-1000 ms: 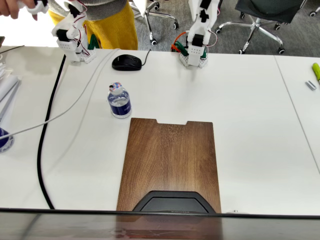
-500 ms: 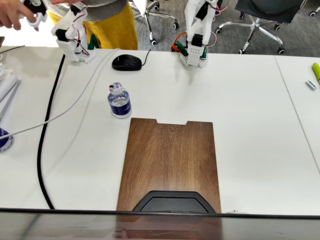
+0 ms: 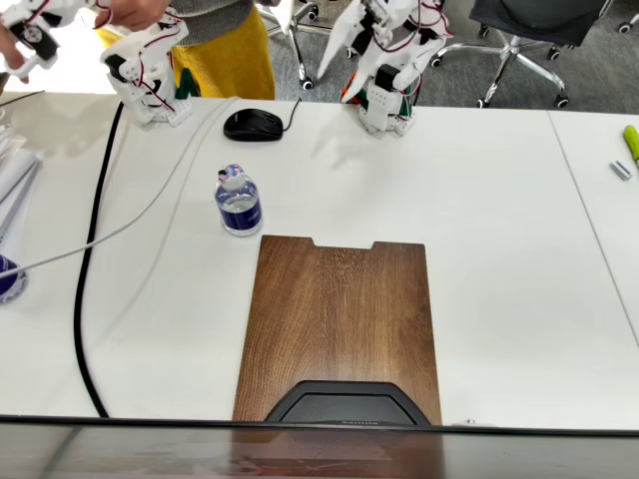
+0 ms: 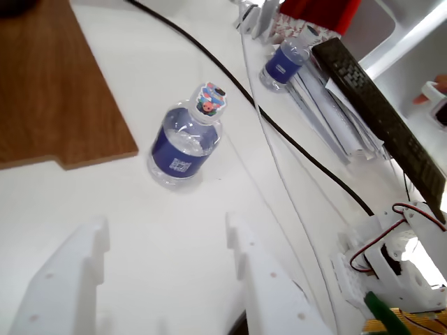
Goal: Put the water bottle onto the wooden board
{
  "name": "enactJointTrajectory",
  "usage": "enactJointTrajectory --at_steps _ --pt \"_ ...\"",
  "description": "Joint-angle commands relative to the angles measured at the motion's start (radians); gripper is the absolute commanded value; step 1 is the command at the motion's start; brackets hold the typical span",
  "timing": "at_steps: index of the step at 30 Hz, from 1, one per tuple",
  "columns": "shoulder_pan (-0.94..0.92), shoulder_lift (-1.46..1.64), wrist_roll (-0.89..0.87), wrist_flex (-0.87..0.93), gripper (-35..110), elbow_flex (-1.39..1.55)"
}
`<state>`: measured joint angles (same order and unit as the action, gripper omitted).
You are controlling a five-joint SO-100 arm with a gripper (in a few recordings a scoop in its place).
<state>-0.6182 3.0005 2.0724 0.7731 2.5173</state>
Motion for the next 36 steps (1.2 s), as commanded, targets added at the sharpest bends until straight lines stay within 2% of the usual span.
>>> enactJointTrajectory --at_steps 1,8,12,15,20,29,36 --pt "-0.014 -0.023 -0.066 -0.225 23 0.094" --pt "-0.074 -0.032 -0.115 -0.436 23 0.256" --pt "-0.081 -0.052 -0.290 -0.537 23 0.301" --pt "-0.084 -0.052 -0.391 -0.532 23 0.313" --pt "-0.114 -0.051 -0.405 -0.531 23 0.344" --pt "-0.135 -0.054 -0.557 -0.710 23 0.408" --pt "-0.166 -0.094 -0.561 -0.752 23 0.423"
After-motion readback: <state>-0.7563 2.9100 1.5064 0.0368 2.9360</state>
